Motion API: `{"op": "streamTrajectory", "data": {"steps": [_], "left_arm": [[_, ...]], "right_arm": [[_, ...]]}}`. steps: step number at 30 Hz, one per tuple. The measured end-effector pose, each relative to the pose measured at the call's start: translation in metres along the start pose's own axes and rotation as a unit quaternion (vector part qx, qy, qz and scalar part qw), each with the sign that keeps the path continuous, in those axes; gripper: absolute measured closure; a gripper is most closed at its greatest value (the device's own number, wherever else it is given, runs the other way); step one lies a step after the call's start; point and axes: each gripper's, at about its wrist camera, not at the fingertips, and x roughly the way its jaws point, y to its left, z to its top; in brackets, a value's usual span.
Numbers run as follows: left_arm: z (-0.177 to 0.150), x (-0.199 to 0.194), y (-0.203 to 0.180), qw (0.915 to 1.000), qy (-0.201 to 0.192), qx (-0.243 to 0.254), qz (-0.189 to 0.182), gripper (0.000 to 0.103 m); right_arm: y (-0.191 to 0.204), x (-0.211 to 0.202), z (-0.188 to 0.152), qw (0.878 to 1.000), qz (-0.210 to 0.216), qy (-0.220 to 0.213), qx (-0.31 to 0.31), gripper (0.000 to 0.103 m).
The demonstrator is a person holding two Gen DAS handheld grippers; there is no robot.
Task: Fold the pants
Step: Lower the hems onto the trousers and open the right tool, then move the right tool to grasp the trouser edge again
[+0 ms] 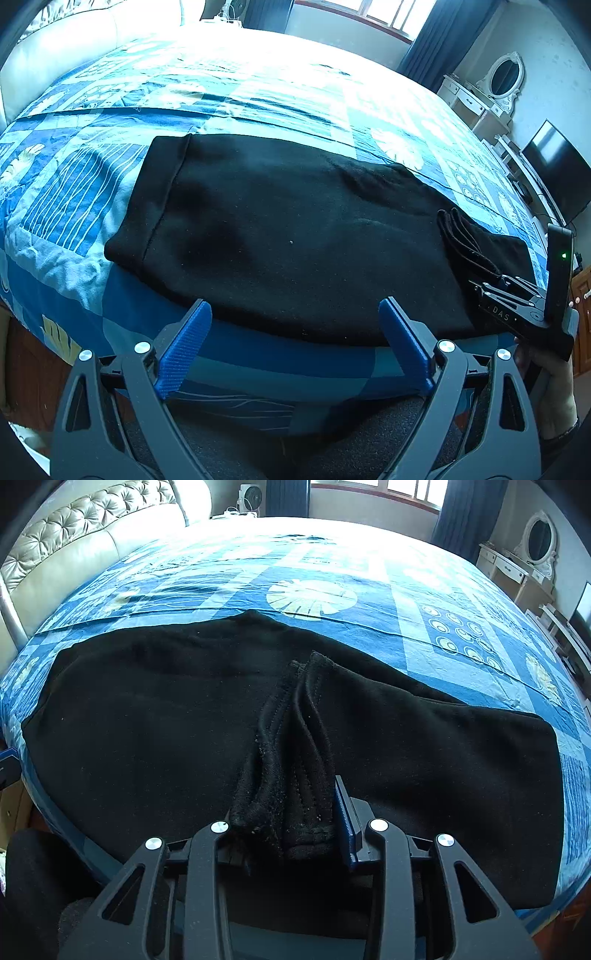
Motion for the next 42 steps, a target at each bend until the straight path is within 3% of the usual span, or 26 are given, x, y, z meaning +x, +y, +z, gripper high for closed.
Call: {"op": "streamTrajectory", "data": {"steps": [6,22,24,26,29,34,38,42], "left_arm": [[0.000,0.001,0.000,1.0000,0.002,-0.002,-0.001,0.011],[-0.002,0.003,-0.002,1.0000,0.004,0.003,-0.002,0.011],[-0.002,0.003,-0.002,1.0000,0.004,0.003,-0.002,0.011],[-0.002,0.003,-0.002,1.0000,0.004,0.002,-0.002,0.011],[-0.002,0.002,0.000,1.0000,0.006,-0.003,-0.003,0.011],[-0.002,0.004,0.001,0.9998,0.012,-0.010,-0.009,0.011],[-0.003,0.006,-0.002,0.9998,0.014,-0.005,-0.009,0.011],[-0.005,0.007,-0.004,0.9998,0.018,0.001,-0.010,0.011]], "right_arm": [[0.007,-0.002,-0.001,1.000,0.012,0.000,0.000,0.062],[0.027,-0.014,-0.005,0.996,0.094,0.001,0.005,0.054],[0.019,-0.022,-0.004,0.991,0.133,0.000,0.018,0.054],[0.002,-0.037,0.001,0.982,0.183,-0.009,0.037,0.054],[-0.048,-0.066,0.010,0.971,0.217,-0.048,0.087,0.051],[-0.188,-0.078,0.010,0.946,0.182,-0.102,0.246,0.045],[-0.275,-0.036,-0.012,0.916,0.167,-0.067,0.359,0.045],[-0.292,0.012,-0.024,0.895,0.210,-0.028,0.393,0.045]]}}
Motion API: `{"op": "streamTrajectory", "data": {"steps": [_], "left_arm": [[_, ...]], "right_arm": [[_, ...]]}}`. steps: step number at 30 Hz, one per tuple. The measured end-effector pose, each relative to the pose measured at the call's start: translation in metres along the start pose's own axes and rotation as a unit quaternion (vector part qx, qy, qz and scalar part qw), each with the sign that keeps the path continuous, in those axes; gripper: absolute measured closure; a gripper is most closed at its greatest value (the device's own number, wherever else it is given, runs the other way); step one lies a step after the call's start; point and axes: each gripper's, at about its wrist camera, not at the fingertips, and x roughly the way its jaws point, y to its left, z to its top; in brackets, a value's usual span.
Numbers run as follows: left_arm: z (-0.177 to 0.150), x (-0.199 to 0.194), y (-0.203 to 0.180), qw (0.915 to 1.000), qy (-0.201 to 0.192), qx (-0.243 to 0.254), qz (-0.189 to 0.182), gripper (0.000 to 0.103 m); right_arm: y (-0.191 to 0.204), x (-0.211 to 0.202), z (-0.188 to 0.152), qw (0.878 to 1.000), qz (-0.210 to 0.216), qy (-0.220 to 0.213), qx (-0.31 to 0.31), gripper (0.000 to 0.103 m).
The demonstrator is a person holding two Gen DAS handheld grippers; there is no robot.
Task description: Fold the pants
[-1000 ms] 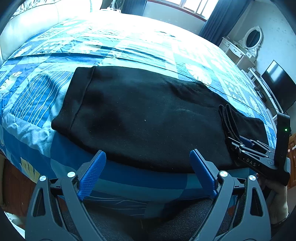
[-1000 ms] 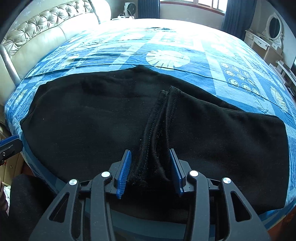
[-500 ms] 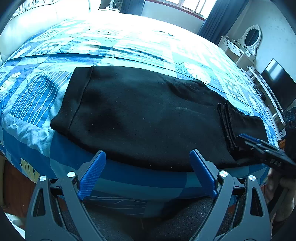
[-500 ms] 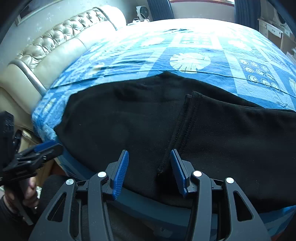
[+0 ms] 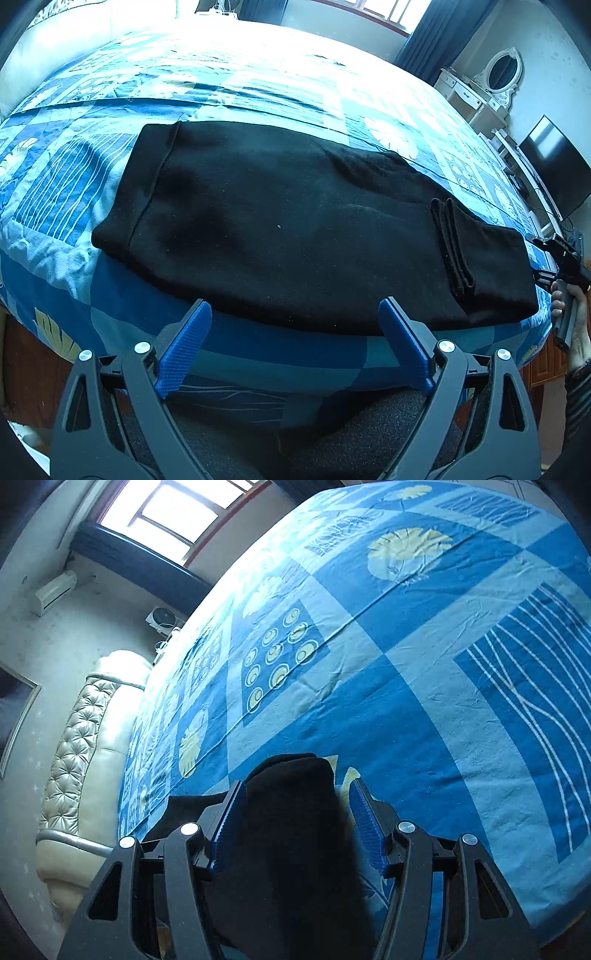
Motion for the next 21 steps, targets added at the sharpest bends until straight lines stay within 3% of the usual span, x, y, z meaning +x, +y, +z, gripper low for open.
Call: {"op": "streamTrajectory", "data": {"steps": [2,4,7,11,14,21], "left_arm": [[0.000,0.001,0.000,1.0000,0.002,-0.001,0.000,0.011],[0.000,0.002,0.001,1.0000,0.005,-0.004,-0.001,0.011],[0.000,0.004,0.002,0.9999,0.009,-0.006,-0.004,0.011],[0.000,0.008,0.001,0.9999,0.015,-0.005,-0.006,0.011],[-0.001,0.007,0.001,0.9998,0.015,-0.007,-0.006,0.011],[0.000,0.003,0.002,0.9999,0.008,-0.005,-0.008,0.011]], "right_arm": [[-0.010,0.016,0.000,0.999,0.028,0.016,0.024,0.051],[-0.016,0.031,-0.002,0.999,0.016,0.033,0.030,0.069],[-0.028,0.037,-0.003,0.998,0.035,0.041,0.045,0.076],[-0.030,0.034,-0.006,0.996,0.052,0.040,0.061,0.074],[-0.040,0.025,-0.010,0.991,0.093,0.038,0.089,0.068],[-0.069,-0.006,-0.056,0.975,0.168,0.029,0.139,0.065]]}}
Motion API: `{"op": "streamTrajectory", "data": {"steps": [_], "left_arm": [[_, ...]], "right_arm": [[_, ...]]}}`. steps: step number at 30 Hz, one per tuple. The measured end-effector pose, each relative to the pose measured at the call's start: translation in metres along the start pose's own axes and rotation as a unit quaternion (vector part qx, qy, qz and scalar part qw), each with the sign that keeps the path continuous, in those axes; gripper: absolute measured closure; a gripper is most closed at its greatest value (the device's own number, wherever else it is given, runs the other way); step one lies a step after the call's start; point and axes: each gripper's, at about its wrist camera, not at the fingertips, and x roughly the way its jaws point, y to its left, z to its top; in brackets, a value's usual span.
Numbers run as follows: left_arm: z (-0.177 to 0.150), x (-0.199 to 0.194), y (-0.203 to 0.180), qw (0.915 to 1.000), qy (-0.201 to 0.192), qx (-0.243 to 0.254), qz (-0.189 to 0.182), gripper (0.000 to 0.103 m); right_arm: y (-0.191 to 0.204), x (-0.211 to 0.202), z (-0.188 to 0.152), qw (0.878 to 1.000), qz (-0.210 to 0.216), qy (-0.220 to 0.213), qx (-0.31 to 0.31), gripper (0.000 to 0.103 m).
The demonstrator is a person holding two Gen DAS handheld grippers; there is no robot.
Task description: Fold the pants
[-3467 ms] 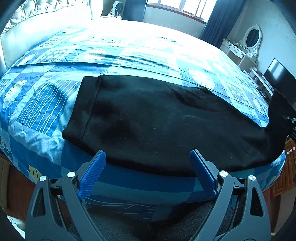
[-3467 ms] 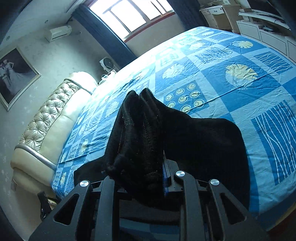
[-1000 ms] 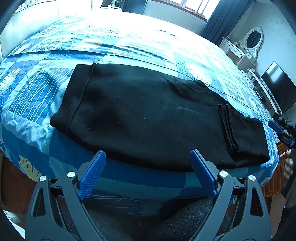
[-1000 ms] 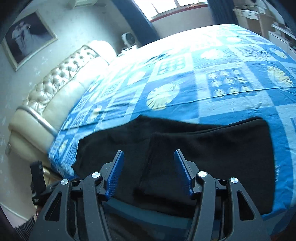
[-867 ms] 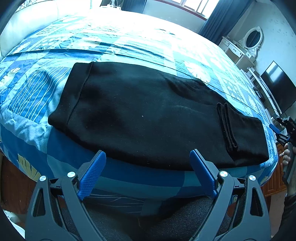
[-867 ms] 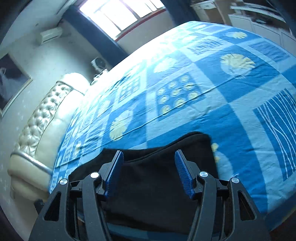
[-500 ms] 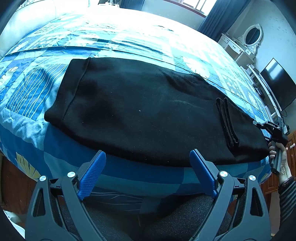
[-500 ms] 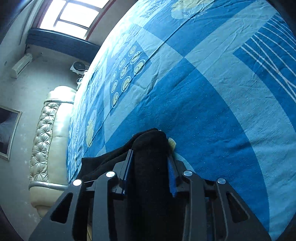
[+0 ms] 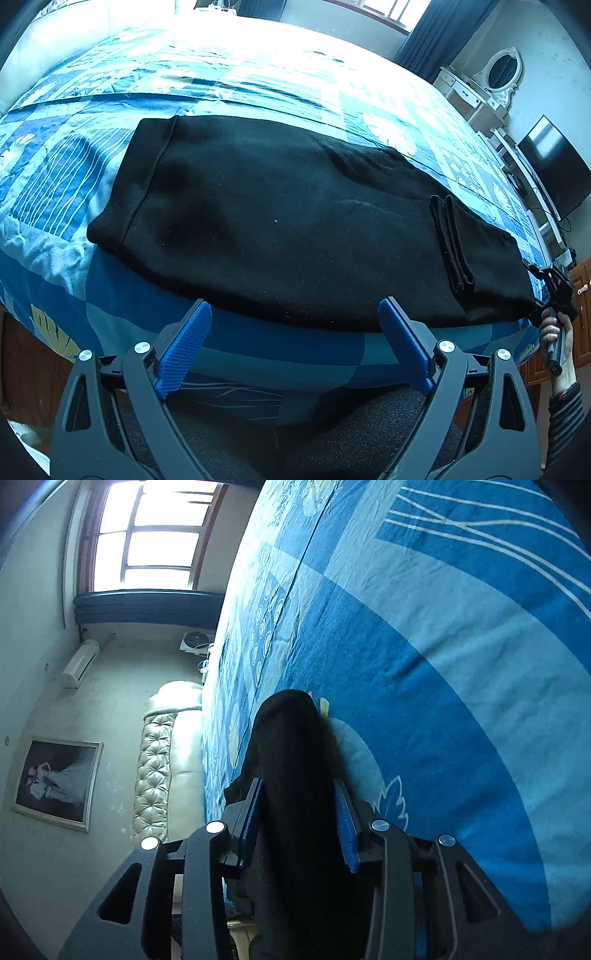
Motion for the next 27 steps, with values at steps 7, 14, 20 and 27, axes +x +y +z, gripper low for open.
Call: {"op": "streamTrajectory", "data": {"steps": [7,14,20,27], "left_arm": [[-0.002,-0.001,-0.003,1.0000,-0.002,0.005,0.001,0.011],[-0.002,-0.001,-0.002,1.0000,0.000,0.001,0.002,0.011],[-0.002,0.000,-0.005,0.9999,-0.002,0.011,0.005,0.011],[0.000,-0.004,0.002,0.9999,-0.008,0.003,0.007,0.011]], "right_arm": [[-0.013,-0.012,-0.024,1.000,0.011,0.012,0.009,0.060],[-0.016,-0.008,-0.028,0.999,-0.033,0.015,-0.008,0.076],[-0.010,-0.002,-0.031,0.998,-0.064,0.008,-0.024,0.080],[0.005,-0.026,-0.026,0.994,-0.093,-0.037,-0.032,0.073]]}}
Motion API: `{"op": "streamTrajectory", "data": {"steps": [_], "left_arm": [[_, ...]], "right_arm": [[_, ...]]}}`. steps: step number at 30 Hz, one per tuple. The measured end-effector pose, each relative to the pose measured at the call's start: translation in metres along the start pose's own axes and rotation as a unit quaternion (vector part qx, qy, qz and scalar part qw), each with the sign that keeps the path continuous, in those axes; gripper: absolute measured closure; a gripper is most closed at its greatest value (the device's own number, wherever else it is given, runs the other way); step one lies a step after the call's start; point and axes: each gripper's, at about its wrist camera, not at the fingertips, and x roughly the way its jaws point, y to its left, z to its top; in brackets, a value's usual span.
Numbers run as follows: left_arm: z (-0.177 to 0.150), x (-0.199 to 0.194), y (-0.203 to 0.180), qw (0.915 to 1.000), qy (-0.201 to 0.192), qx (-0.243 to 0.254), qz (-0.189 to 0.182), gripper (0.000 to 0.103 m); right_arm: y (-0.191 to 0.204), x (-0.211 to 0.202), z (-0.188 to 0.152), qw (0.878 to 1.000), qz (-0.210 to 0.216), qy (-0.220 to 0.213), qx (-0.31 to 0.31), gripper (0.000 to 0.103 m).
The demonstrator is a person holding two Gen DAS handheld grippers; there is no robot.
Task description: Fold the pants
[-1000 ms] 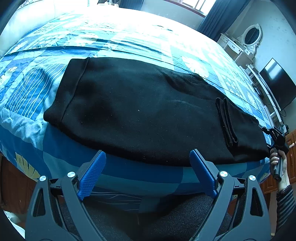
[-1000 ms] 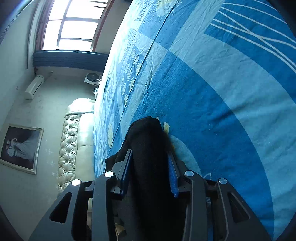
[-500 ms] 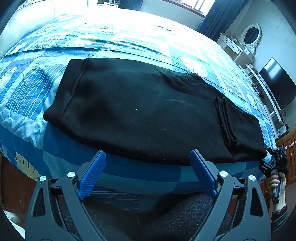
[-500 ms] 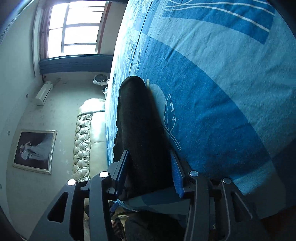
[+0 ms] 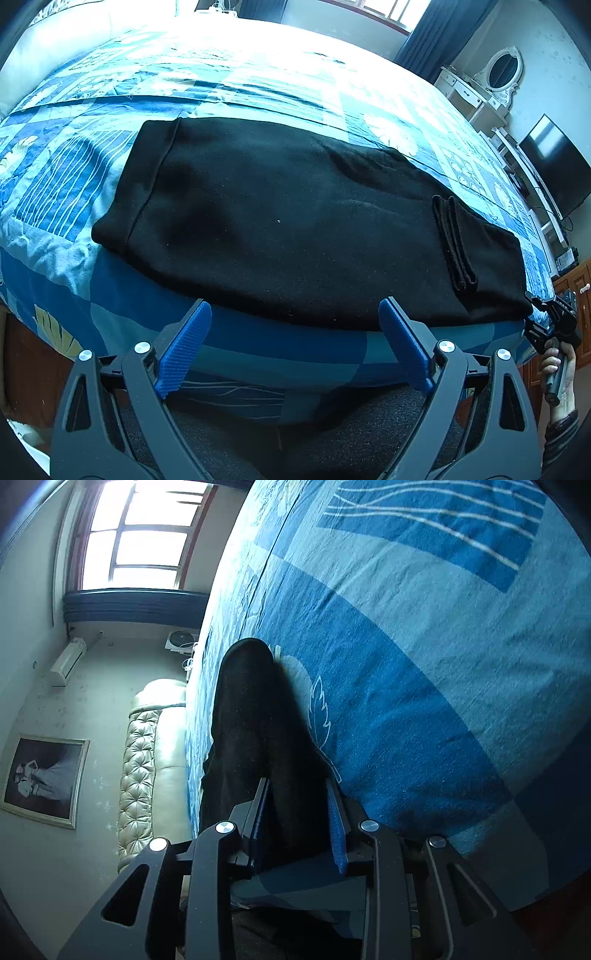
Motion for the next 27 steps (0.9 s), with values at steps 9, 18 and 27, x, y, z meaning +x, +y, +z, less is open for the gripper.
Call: {"op": "streamTrajectory", "data": {"steps": [9,18,27], "left_arm": [[0.005,0.003,0.012,0.9998,0.002,-0.019,0.003,0.011],[0.013,-0.002,0.034,0.9991,-0.007,-0.040,0.012,0.011],[0.026,0.002,0.072,0.9985,0.001,-0.055,0.009,0.011]], "right_arm": [[0.079,0.040,-0.037,0.995,0.067,0.046,-0.063,0.072],[0.132,0.142,-0.100,0.970,0.076,0.193,-0.127,0.072],[0.122,0.125,-0.101,0.972,0.076,0.187,-0.119,0.060]]}}
